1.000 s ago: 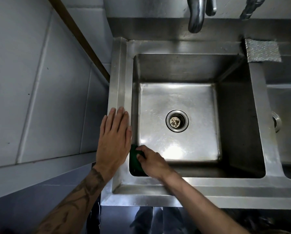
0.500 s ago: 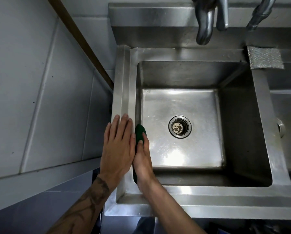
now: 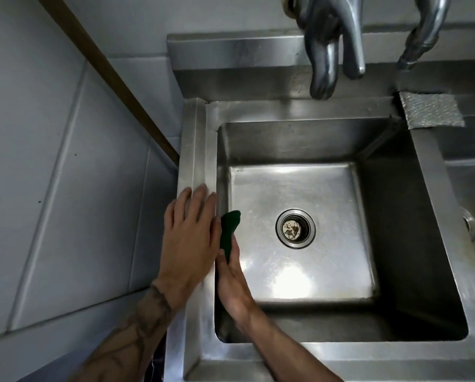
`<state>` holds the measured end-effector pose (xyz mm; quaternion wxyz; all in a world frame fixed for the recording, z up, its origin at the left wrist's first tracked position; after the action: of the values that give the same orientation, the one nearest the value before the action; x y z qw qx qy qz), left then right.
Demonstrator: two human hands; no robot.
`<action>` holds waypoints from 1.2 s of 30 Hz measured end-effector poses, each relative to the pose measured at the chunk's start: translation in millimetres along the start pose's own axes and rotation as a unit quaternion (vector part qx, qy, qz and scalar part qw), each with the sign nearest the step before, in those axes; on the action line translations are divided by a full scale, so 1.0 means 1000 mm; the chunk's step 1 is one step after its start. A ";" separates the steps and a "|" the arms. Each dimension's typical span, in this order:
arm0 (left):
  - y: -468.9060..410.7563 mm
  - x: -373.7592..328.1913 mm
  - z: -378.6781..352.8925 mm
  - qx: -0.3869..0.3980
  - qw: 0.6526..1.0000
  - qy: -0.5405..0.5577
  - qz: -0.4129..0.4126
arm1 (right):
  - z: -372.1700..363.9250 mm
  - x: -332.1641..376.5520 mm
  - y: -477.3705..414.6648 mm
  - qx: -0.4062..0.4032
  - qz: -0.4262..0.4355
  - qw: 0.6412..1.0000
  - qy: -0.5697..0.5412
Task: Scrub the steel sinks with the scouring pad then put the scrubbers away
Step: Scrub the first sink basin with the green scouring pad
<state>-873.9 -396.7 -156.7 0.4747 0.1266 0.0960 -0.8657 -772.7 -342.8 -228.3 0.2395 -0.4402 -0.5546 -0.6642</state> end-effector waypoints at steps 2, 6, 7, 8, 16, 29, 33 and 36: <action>-0.024 0.002 -0.002 0.017 1.000 -0.003 -0.013 | 0.002 0.008 -0.007 -0.026 0.017 0.999 -0.011; -0.043 0.005 -0.004 0.015 1.000 -0.015 -0.015 | 0.005 0.033 -0.043 -0.066 0.048 0.996 -0.037; -0.043 0.005 -0.005 0.010 1.000 -0.015 -0.013 | 0.007 0.039 -0.055 -0.068 0.051 0.996 -0.037; -0.043 0.006 -0.006 0.003 1.000 -0.015 -0.011 | 0.008 0.042 -0.066 -0.062 0.056 0.996 -0.038; -0.045 0.007 -0.009 -0.005 0.999 -0.027 -0.022 | 0.007 0.029 -0.057 -0.016 0.057 0.996 -0.065; -0.049 0.008 -0.010 -0.035 0.999 -0.034 -0.019 | 0.015 0.061 -0.223 -0.077 0.026 0.995 -0.053; -0.050 0.008 -0.010 -0.030 0.999 -0.037 -0.019 | 0.020 0.063 -0.208 -0.062 0.034 0.997 -0.032; -0.050 0.008 -0.010 -0.024 0.999 -0.038 -0.022 | 0.021 0.052 -0.173 -0.027 0.049 0.998 -0.023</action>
<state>-919.1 -374.2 -166.1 0.4619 0.0799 0.1012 -0.8775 -931.7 -267.5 -275.4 0.2472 -0.4887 -0.5198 -0.6556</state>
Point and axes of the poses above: each hand's wrist, its own y-axis away from the middle knuckle, its own z-axis out of the back of the hand, x = y × z, the point moved 5 cm from there along -y, towards the middle knuckle, and after that the axes turned 9 degrees about y, right-handed, at the moved point
